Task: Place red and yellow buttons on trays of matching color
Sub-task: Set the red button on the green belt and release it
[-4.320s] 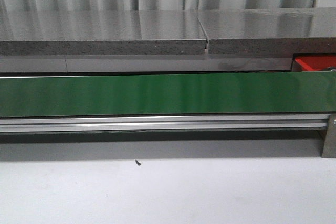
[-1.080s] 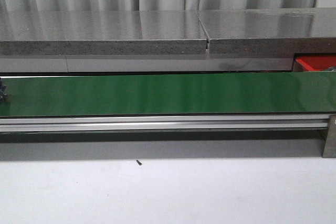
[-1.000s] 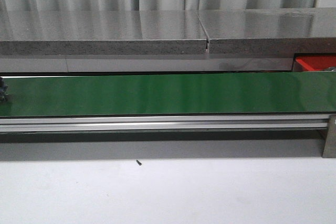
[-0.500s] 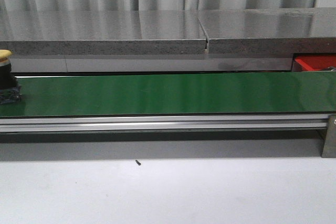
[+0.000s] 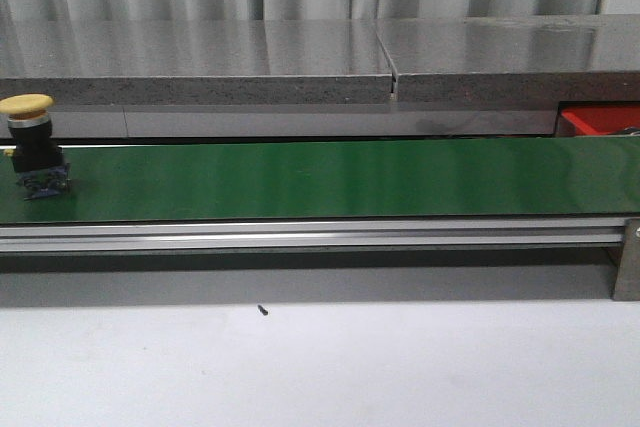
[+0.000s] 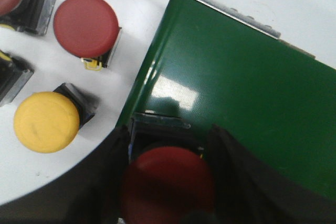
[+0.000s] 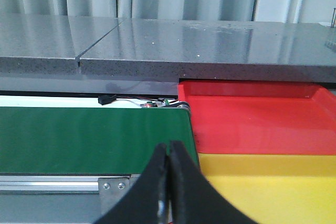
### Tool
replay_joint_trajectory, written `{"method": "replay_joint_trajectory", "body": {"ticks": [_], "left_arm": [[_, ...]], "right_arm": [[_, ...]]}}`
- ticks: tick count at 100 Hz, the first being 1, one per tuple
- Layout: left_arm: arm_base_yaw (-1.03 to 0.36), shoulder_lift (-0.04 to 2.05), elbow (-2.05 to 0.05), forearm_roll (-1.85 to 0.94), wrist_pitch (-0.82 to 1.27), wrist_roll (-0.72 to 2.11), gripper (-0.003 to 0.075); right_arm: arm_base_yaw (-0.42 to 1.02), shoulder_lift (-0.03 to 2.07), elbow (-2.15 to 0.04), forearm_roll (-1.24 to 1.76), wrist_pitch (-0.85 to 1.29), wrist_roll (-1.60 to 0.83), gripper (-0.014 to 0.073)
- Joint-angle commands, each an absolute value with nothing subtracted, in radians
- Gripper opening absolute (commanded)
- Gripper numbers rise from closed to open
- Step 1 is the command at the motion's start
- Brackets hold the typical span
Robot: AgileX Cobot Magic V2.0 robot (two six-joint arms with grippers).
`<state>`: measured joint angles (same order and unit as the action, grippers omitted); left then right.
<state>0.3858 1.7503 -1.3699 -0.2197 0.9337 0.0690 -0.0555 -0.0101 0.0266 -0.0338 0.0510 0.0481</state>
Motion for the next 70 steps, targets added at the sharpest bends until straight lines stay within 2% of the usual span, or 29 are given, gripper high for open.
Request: {"method": "replay_joint_trajectory", "body": {"ticks": [1, 8, 13, 25, 35, 42, 49, 63, 70], "left_arm": [[0.38, 1.71, -1.402, -0.266, 0.91, 0.102, 0.0387], [0.378, 1.708, -1.417, -0.282, 0.91, 0.108, 0.0505], [0.378, 1.699, -1.422, -0.289, 0.905, 0.108, 0.0551], [0.371, 1.648, -1.429, -0.289, 0.874, 0.114, 0.055], [0.352, 1.582, -1.429, -0.289, 0.85, 0.153, 0.0513], [0.327, 1.534, -1.429, -0.289, 0.848, 0.177, 0.0436], [0.292, 1.487, -1.425, -0.29, 0.845, 0.203, 0.0308], [0.218, 1.399, -1.387, -0.29, 0.819, 0.222, -0.002], [0.182, 1.358, -1.349, -0.29, 0.798, 0.222, -0.0019]], "right_arm": [[-0.06, -0.028, 0.026, -0.033, -0.022, 0.048, -0.0114], [-0.06, -0.028, 0.026, -0.033, -0.022, 0.048, -0.0114], [-0.06, -0.028, 0.026, -0.033, -0.022, 0.048, -0.0114], [-0.06, -0.028, 0.026, -0.033, -0.022, 0.048, -0.0114], [-0.06, -0.028, 0.026, -0.033, -0.022, 0.048, -0.0114], [-0.06, -0.028, 0.026, -0.033, -0.022, 0.048, -0.0114], [-0.06, -0.028, 0.026, -0.033, -0.022, 0.048, -0.0114], [-0.06, -0.028, 0.026, -0.033, -0.022, 0.048, -0.0114], [-0.06, -0.028, 0.026, -0.033, -0.022, 0.048, -0.0114]]}}
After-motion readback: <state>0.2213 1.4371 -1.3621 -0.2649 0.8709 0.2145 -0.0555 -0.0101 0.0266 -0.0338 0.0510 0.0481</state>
